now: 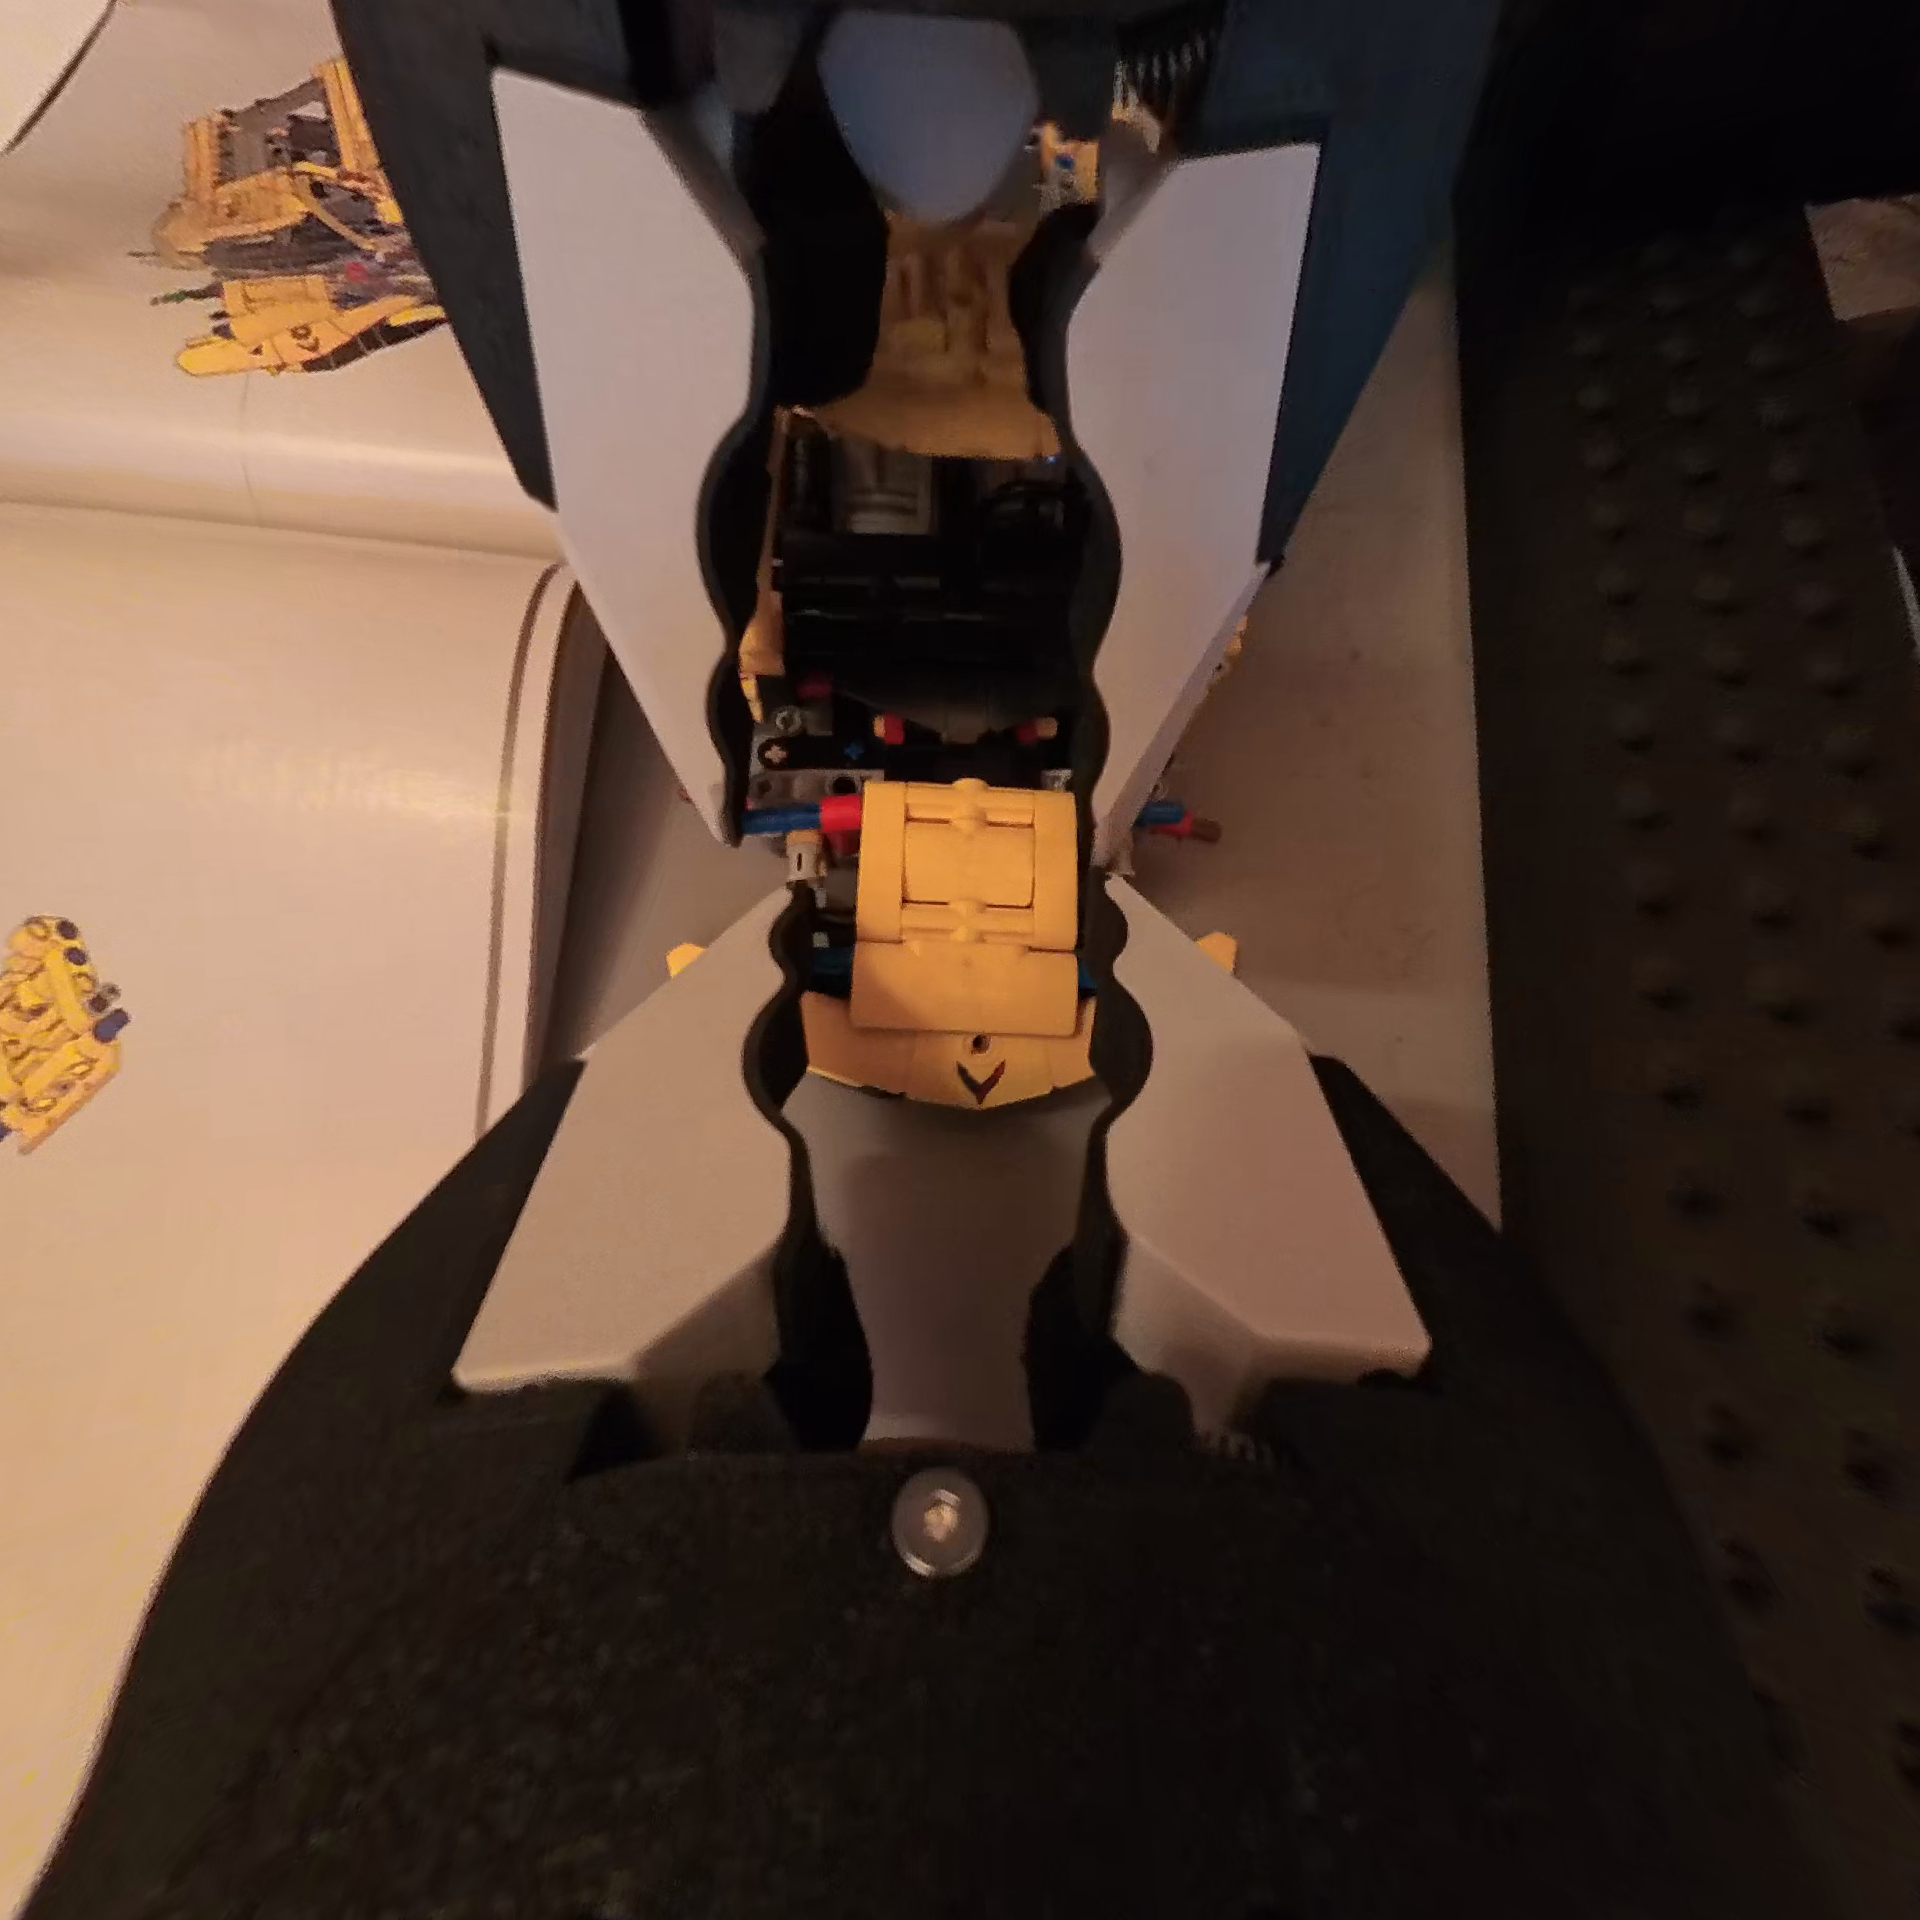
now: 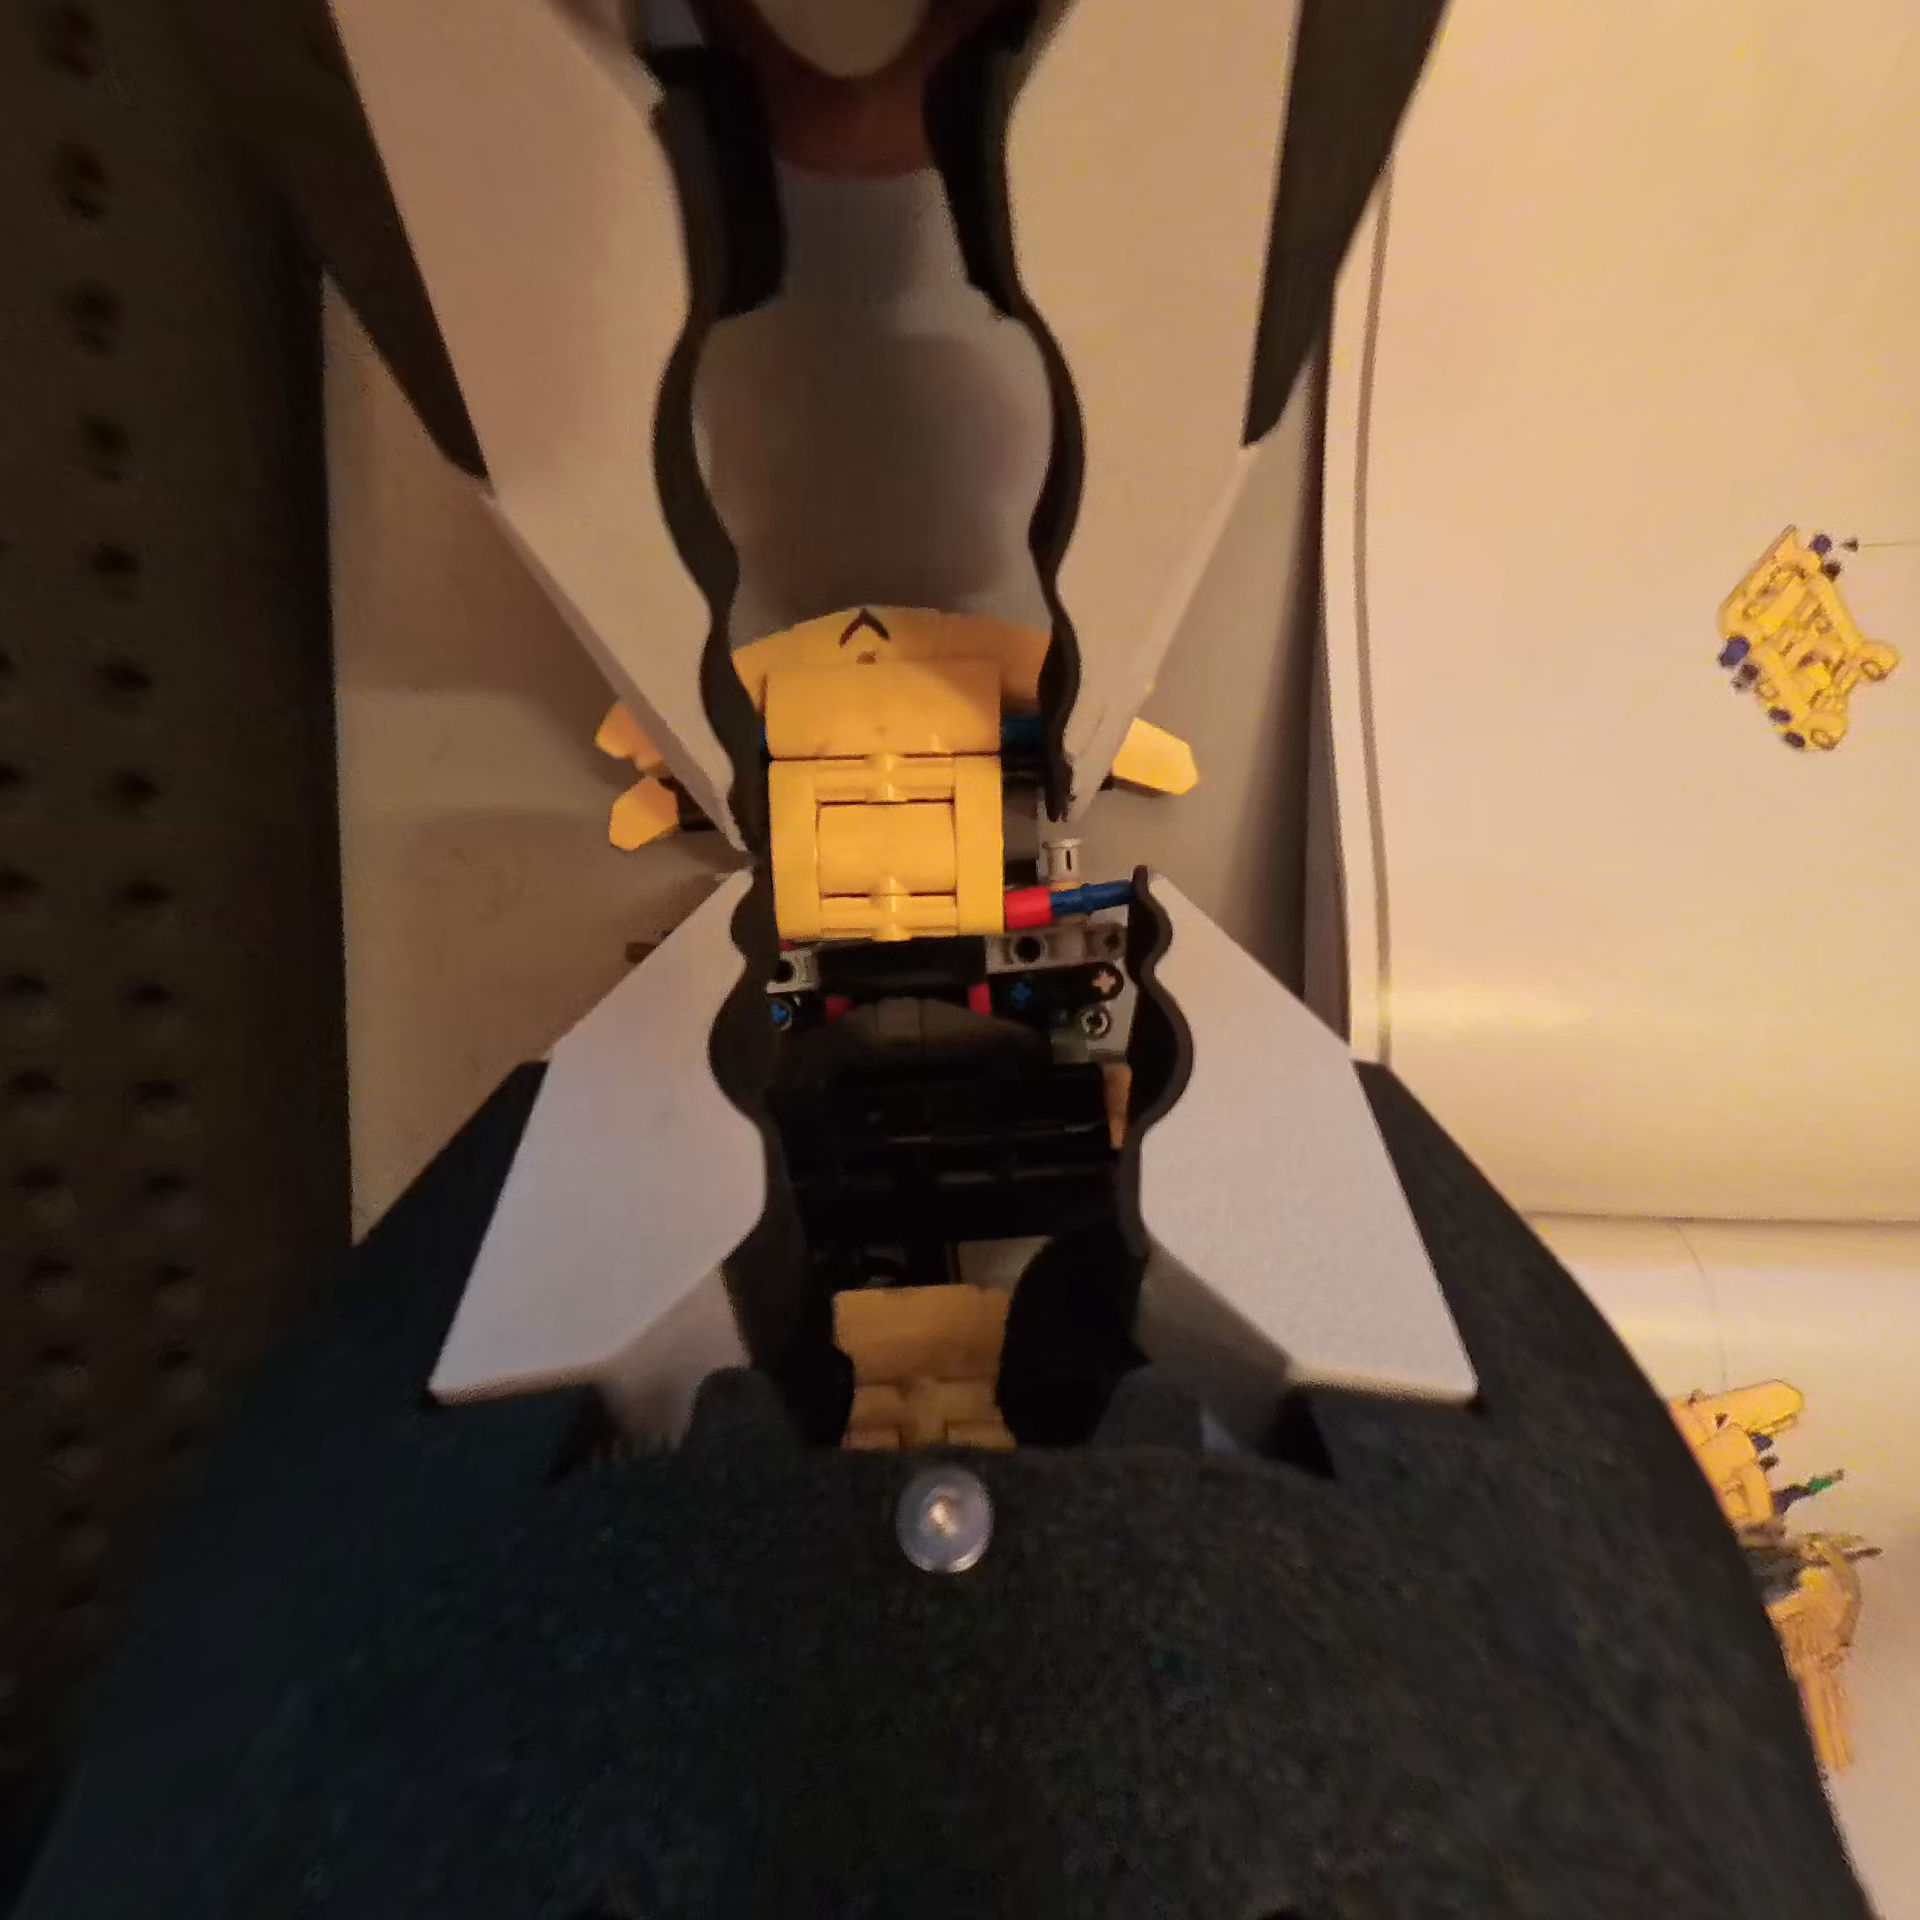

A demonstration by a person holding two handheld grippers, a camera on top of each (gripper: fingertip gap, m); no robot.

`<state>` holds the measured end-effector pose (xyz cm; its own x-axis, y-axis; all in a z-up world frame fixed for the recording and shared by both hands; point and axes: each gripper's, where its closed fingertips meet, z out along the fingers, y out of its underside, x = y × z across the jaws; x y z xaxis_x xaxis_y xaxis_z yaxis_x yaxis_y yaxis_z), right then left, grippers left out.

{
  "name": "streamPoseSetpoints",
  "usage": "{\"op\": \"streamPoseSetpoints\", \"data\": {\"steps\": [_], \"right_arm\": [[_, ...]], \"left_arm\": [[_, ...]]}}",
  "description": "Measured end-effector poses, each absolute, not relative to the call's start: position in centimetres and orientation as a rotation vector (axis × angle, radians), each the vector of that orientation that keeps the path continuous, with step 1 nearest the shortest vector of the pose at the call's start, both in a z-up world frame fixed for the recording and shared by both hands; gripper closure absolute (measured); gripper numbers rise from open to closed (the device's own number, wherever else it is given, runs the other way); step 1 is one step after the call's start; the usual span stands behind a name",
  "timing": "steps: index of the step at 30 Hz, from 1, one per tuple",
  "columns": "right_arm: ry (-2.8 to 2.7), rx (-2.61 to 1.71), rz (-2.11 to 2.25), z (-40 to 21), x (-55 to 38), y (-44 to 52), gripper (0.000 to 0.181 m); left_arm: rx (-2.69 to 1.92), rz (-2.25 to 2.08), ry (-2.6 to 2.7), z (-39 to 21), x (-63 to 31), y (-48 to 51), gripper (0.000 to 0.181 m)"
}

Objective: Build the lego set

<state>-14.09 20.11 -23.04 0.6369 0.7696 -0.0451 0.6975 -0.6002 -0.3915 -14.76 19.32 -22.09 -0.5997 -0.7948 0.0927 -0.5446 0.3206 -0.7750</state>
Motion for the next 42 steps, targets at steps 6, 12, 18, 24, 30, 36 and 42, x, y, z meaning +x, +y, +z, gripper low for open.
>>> {"op": "streamPoseSetpoints", "data": {"steps": [6,12,18,24,30,36,42], "right_arm": [[-1.236,-2.441,0.232,-22.0,-14.0,20.0,0.088],[-1.358,-2.47,0.182,-23.7,-14.5,18.8,0.078],[-1.334,-2.482,0.273,-24.0,-14.6,18.8,0.087],[-1.325,-2.474,0.287,-23.9,-14.5,19.0,0.088],[-1.323,-2.476,0.286,-24.0,-14.4,19.1,0.088],[-1.313,-2.471,0.285,-23.9,-14.4,19.2,0.088],[-1.308,-2.454,0.286,-23.9,-14.4,19.3,0.088]], "left_arm": [[-1.201,-1.16,2.286,-22.1,-14.8,19.2,0.131],[-1.237,-1.105,2.296,-22.1,-14.8,19.2,0.131],[-1.275,-1.045,2.295,-22.1,-14.8,19.2,0.131],[-1.337,-1.058,2.277,-22.2,-14.7,19.2,0.131],[-1.326,-1.097,2.268,-22.1,-14.7,19.3,0.131],[-1.298,-1.14,2.244,-21.9,-14.6,19.4,0.132],[-1.299,-1.159,2.24,-21.9,-14.6,19.5,0.132]]}}
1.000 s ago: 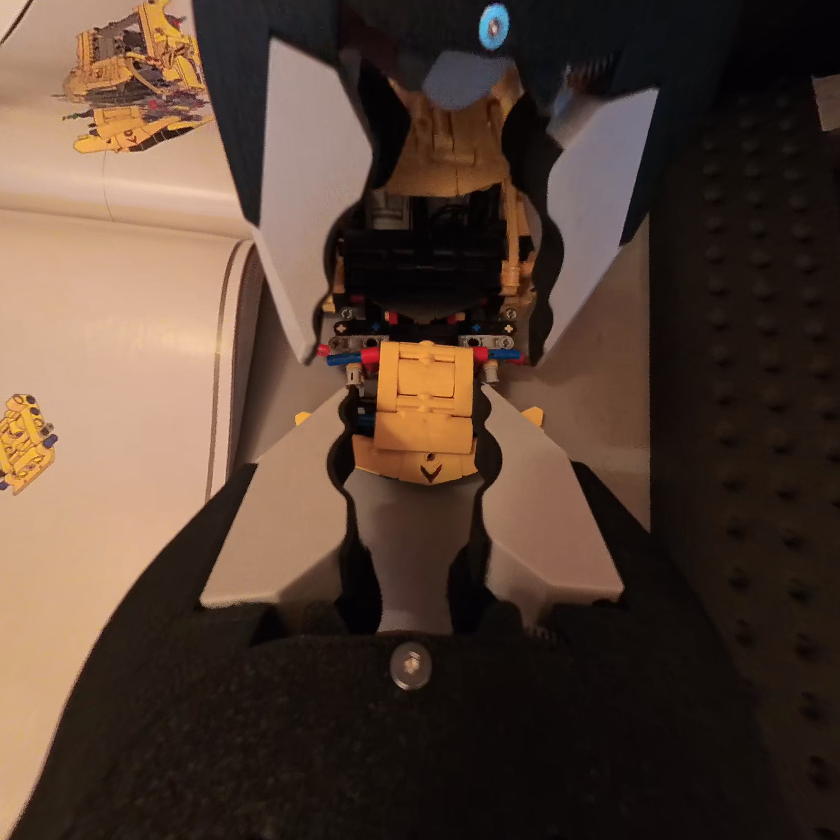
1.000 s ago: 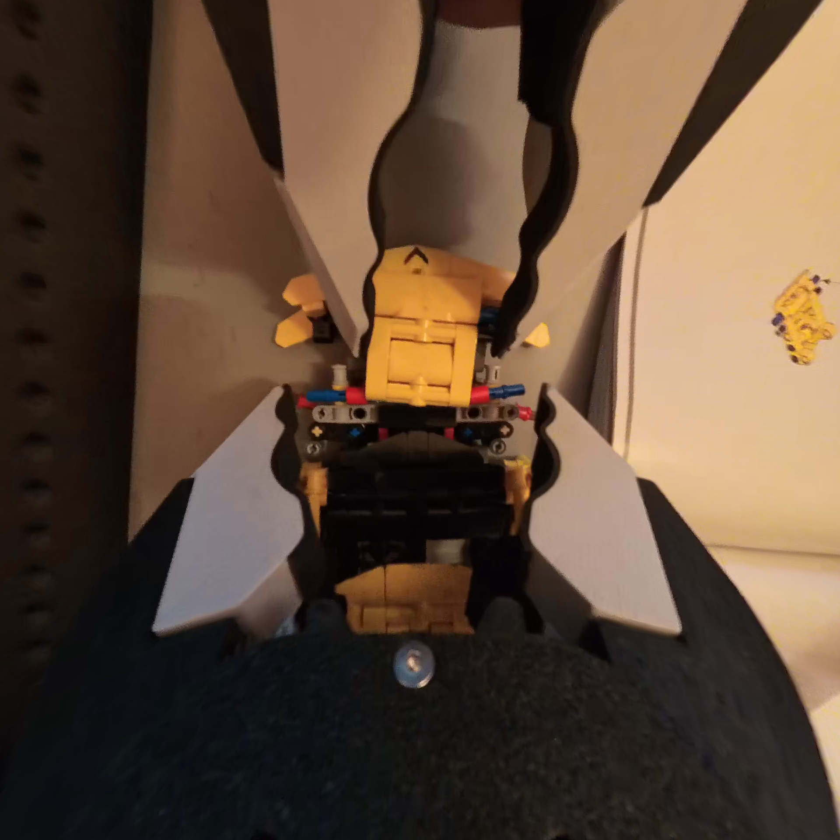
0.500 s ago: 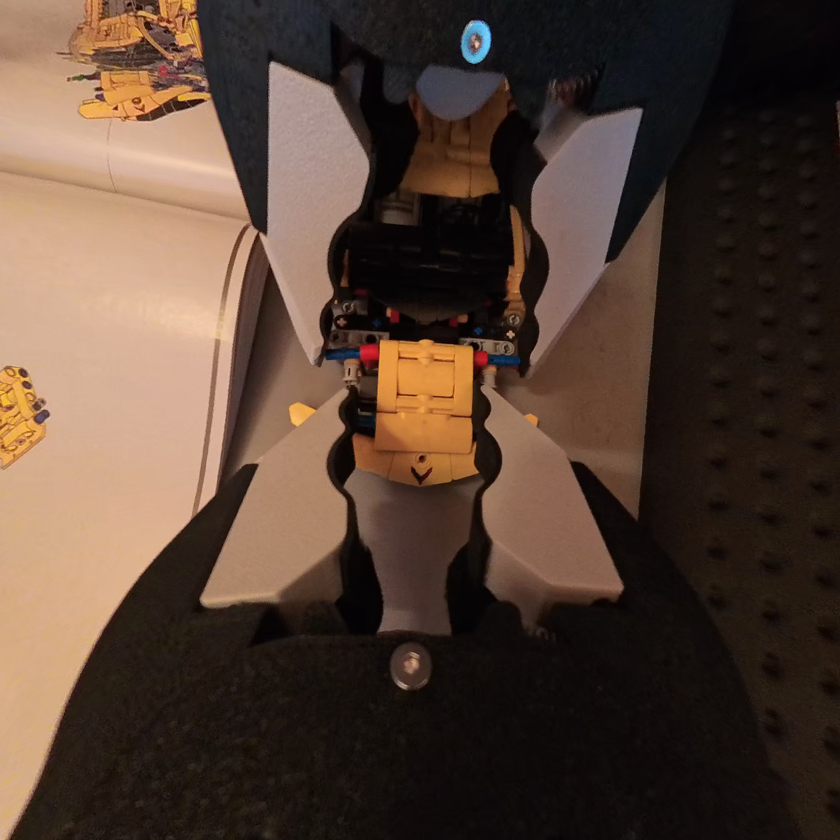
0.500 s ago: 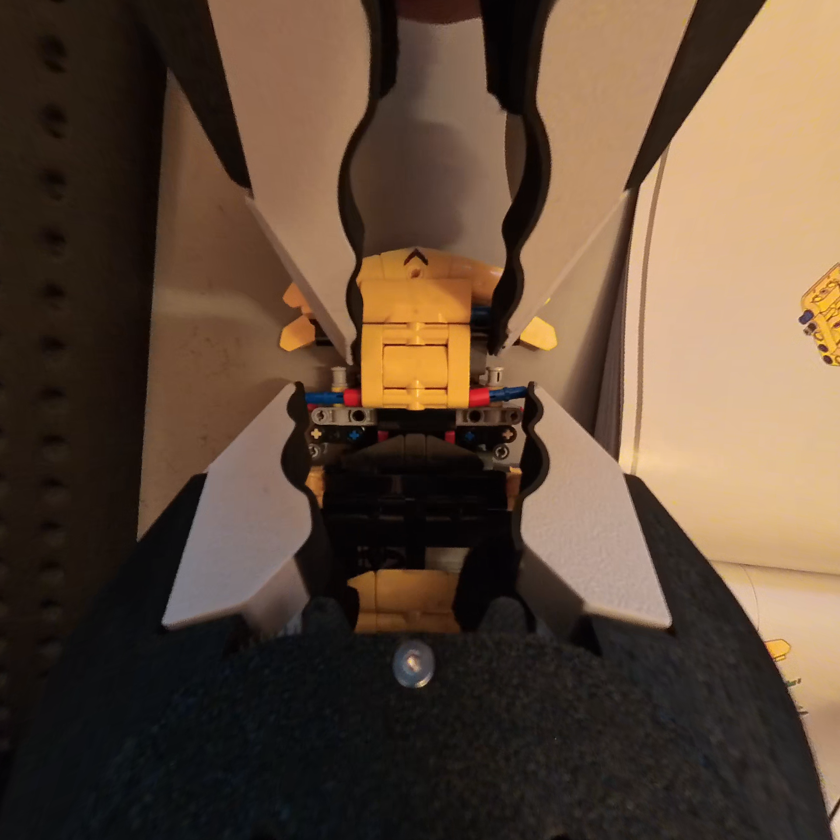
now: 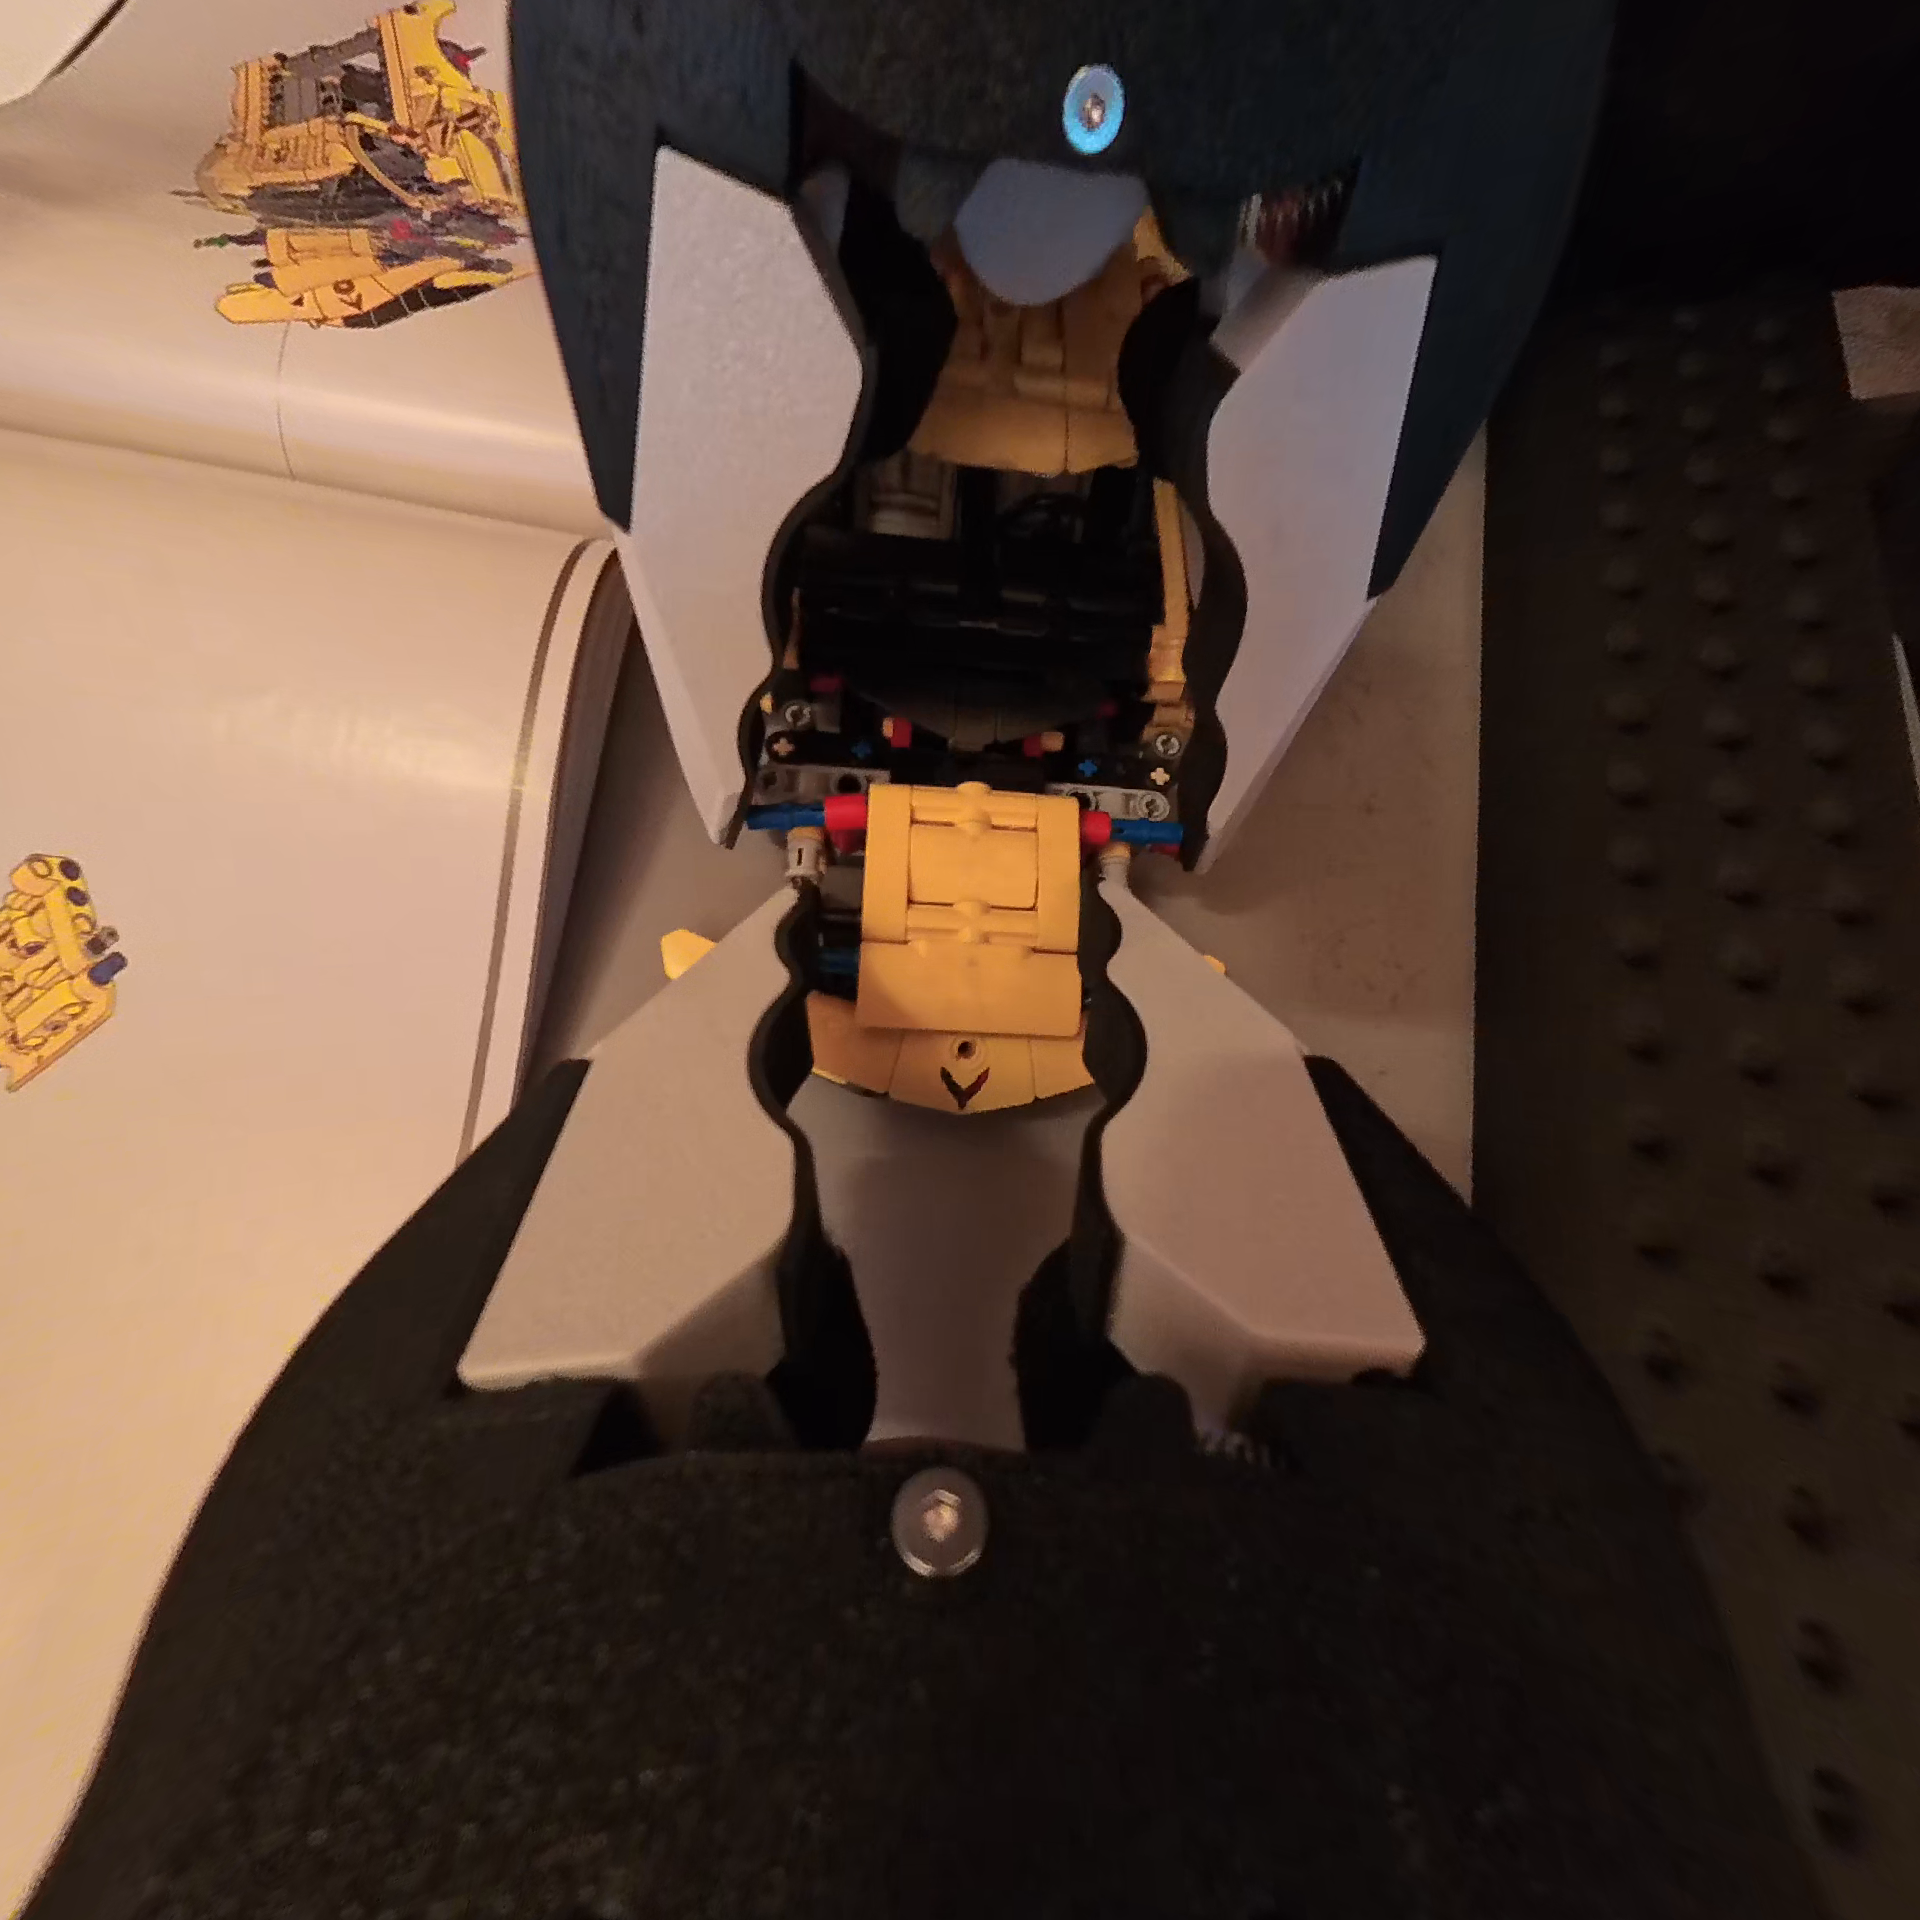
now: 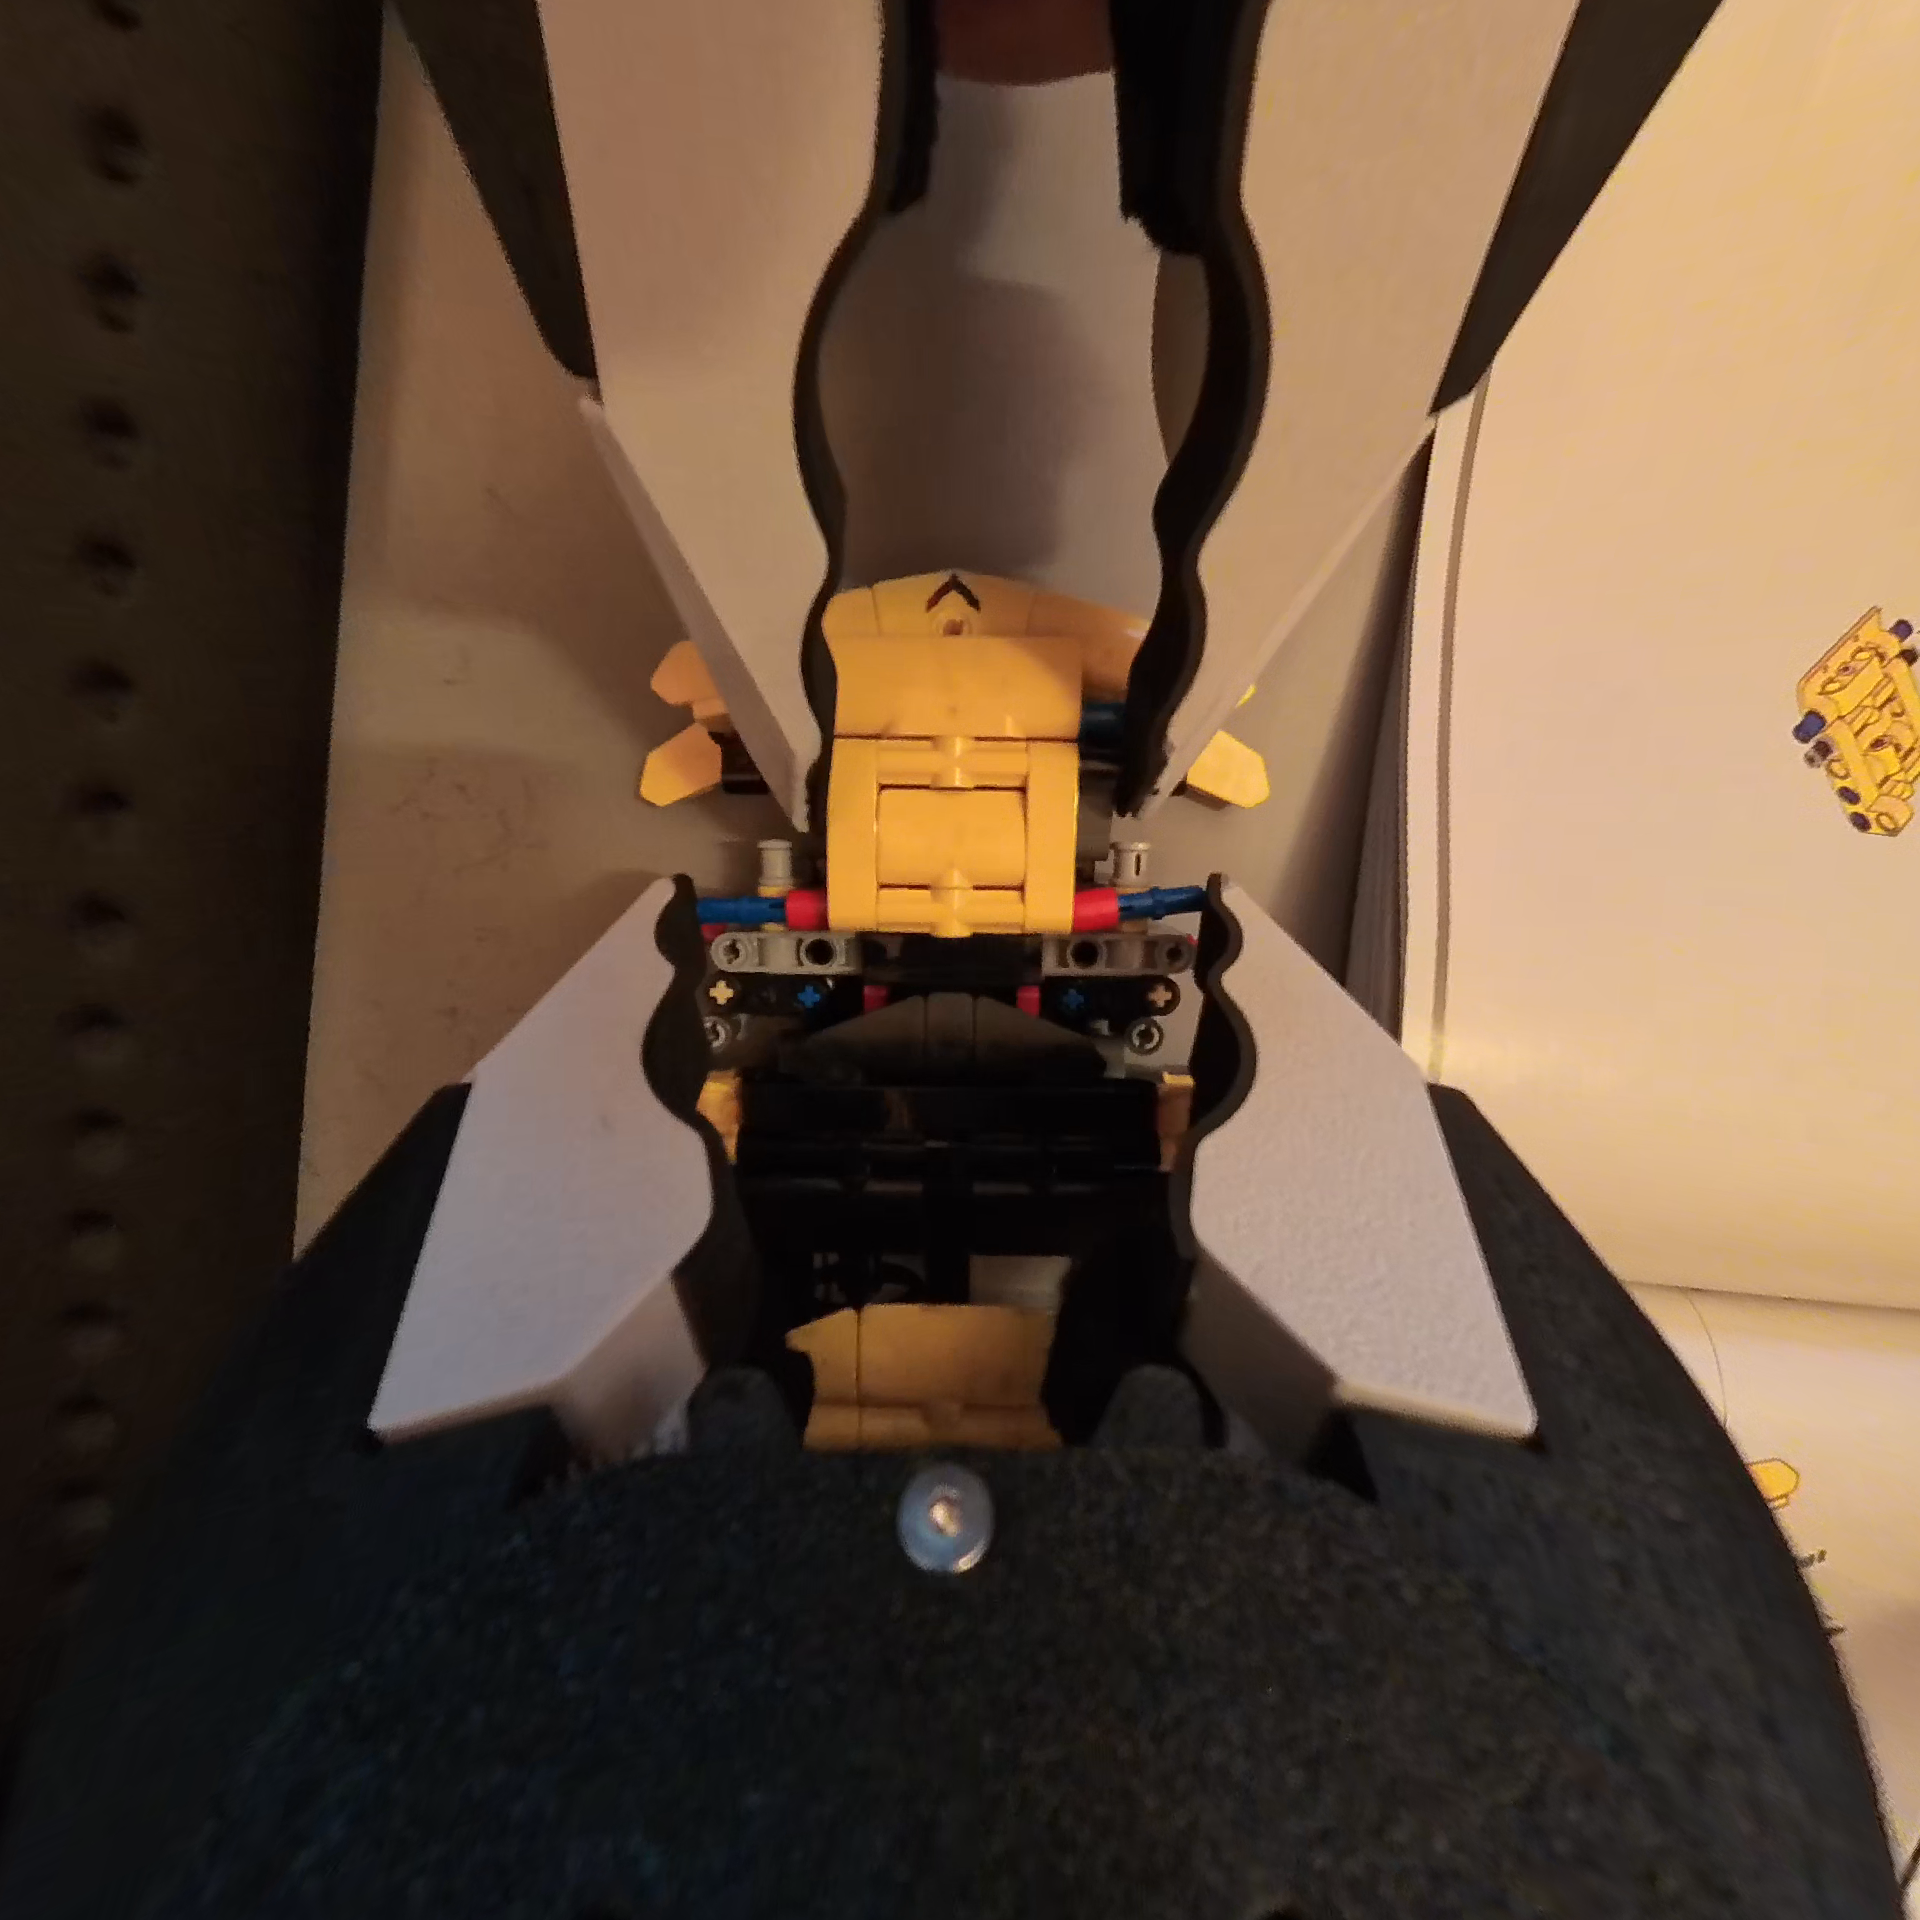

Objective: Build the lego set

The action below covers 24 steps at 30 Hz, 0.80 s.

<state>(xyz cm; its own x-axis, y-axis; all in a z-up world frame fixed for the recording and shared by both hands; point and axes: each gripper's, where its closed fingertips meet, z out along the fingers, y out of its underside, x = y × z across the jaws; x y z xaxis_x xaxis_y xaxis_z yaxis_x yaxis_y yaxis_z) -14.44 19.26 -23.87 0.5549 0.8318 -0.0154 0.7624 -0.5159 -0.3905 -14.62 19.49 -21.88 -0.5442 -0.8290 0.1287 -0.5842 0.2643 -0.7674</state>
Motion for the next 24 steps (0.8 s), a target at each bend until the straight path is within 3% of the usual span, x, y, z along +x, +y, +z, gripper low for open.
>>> {"op": "streamPoseSetpoints", "data": {"steps": [13,20,24], "right_arm": [[-1.291,-2.43,0.356,-23.3,-14.5,19.1,0.086],[-1.231,-2.33,0.412,-21.1,-14.7,19.8,0.123],[-1.261,-2.304,0.395,-21.4,-15.4,19.9,0.134]], "left_arm": [[-1.283,-1.173,2.221,-21.6,-14.5,19.5,0.132],[-1.284,-1.171,2.21,-21.5,-14.5,19.9,0.132],[-1.276,-1.177,2.201,-21.3,-14.5,19.8,0.132]]}}
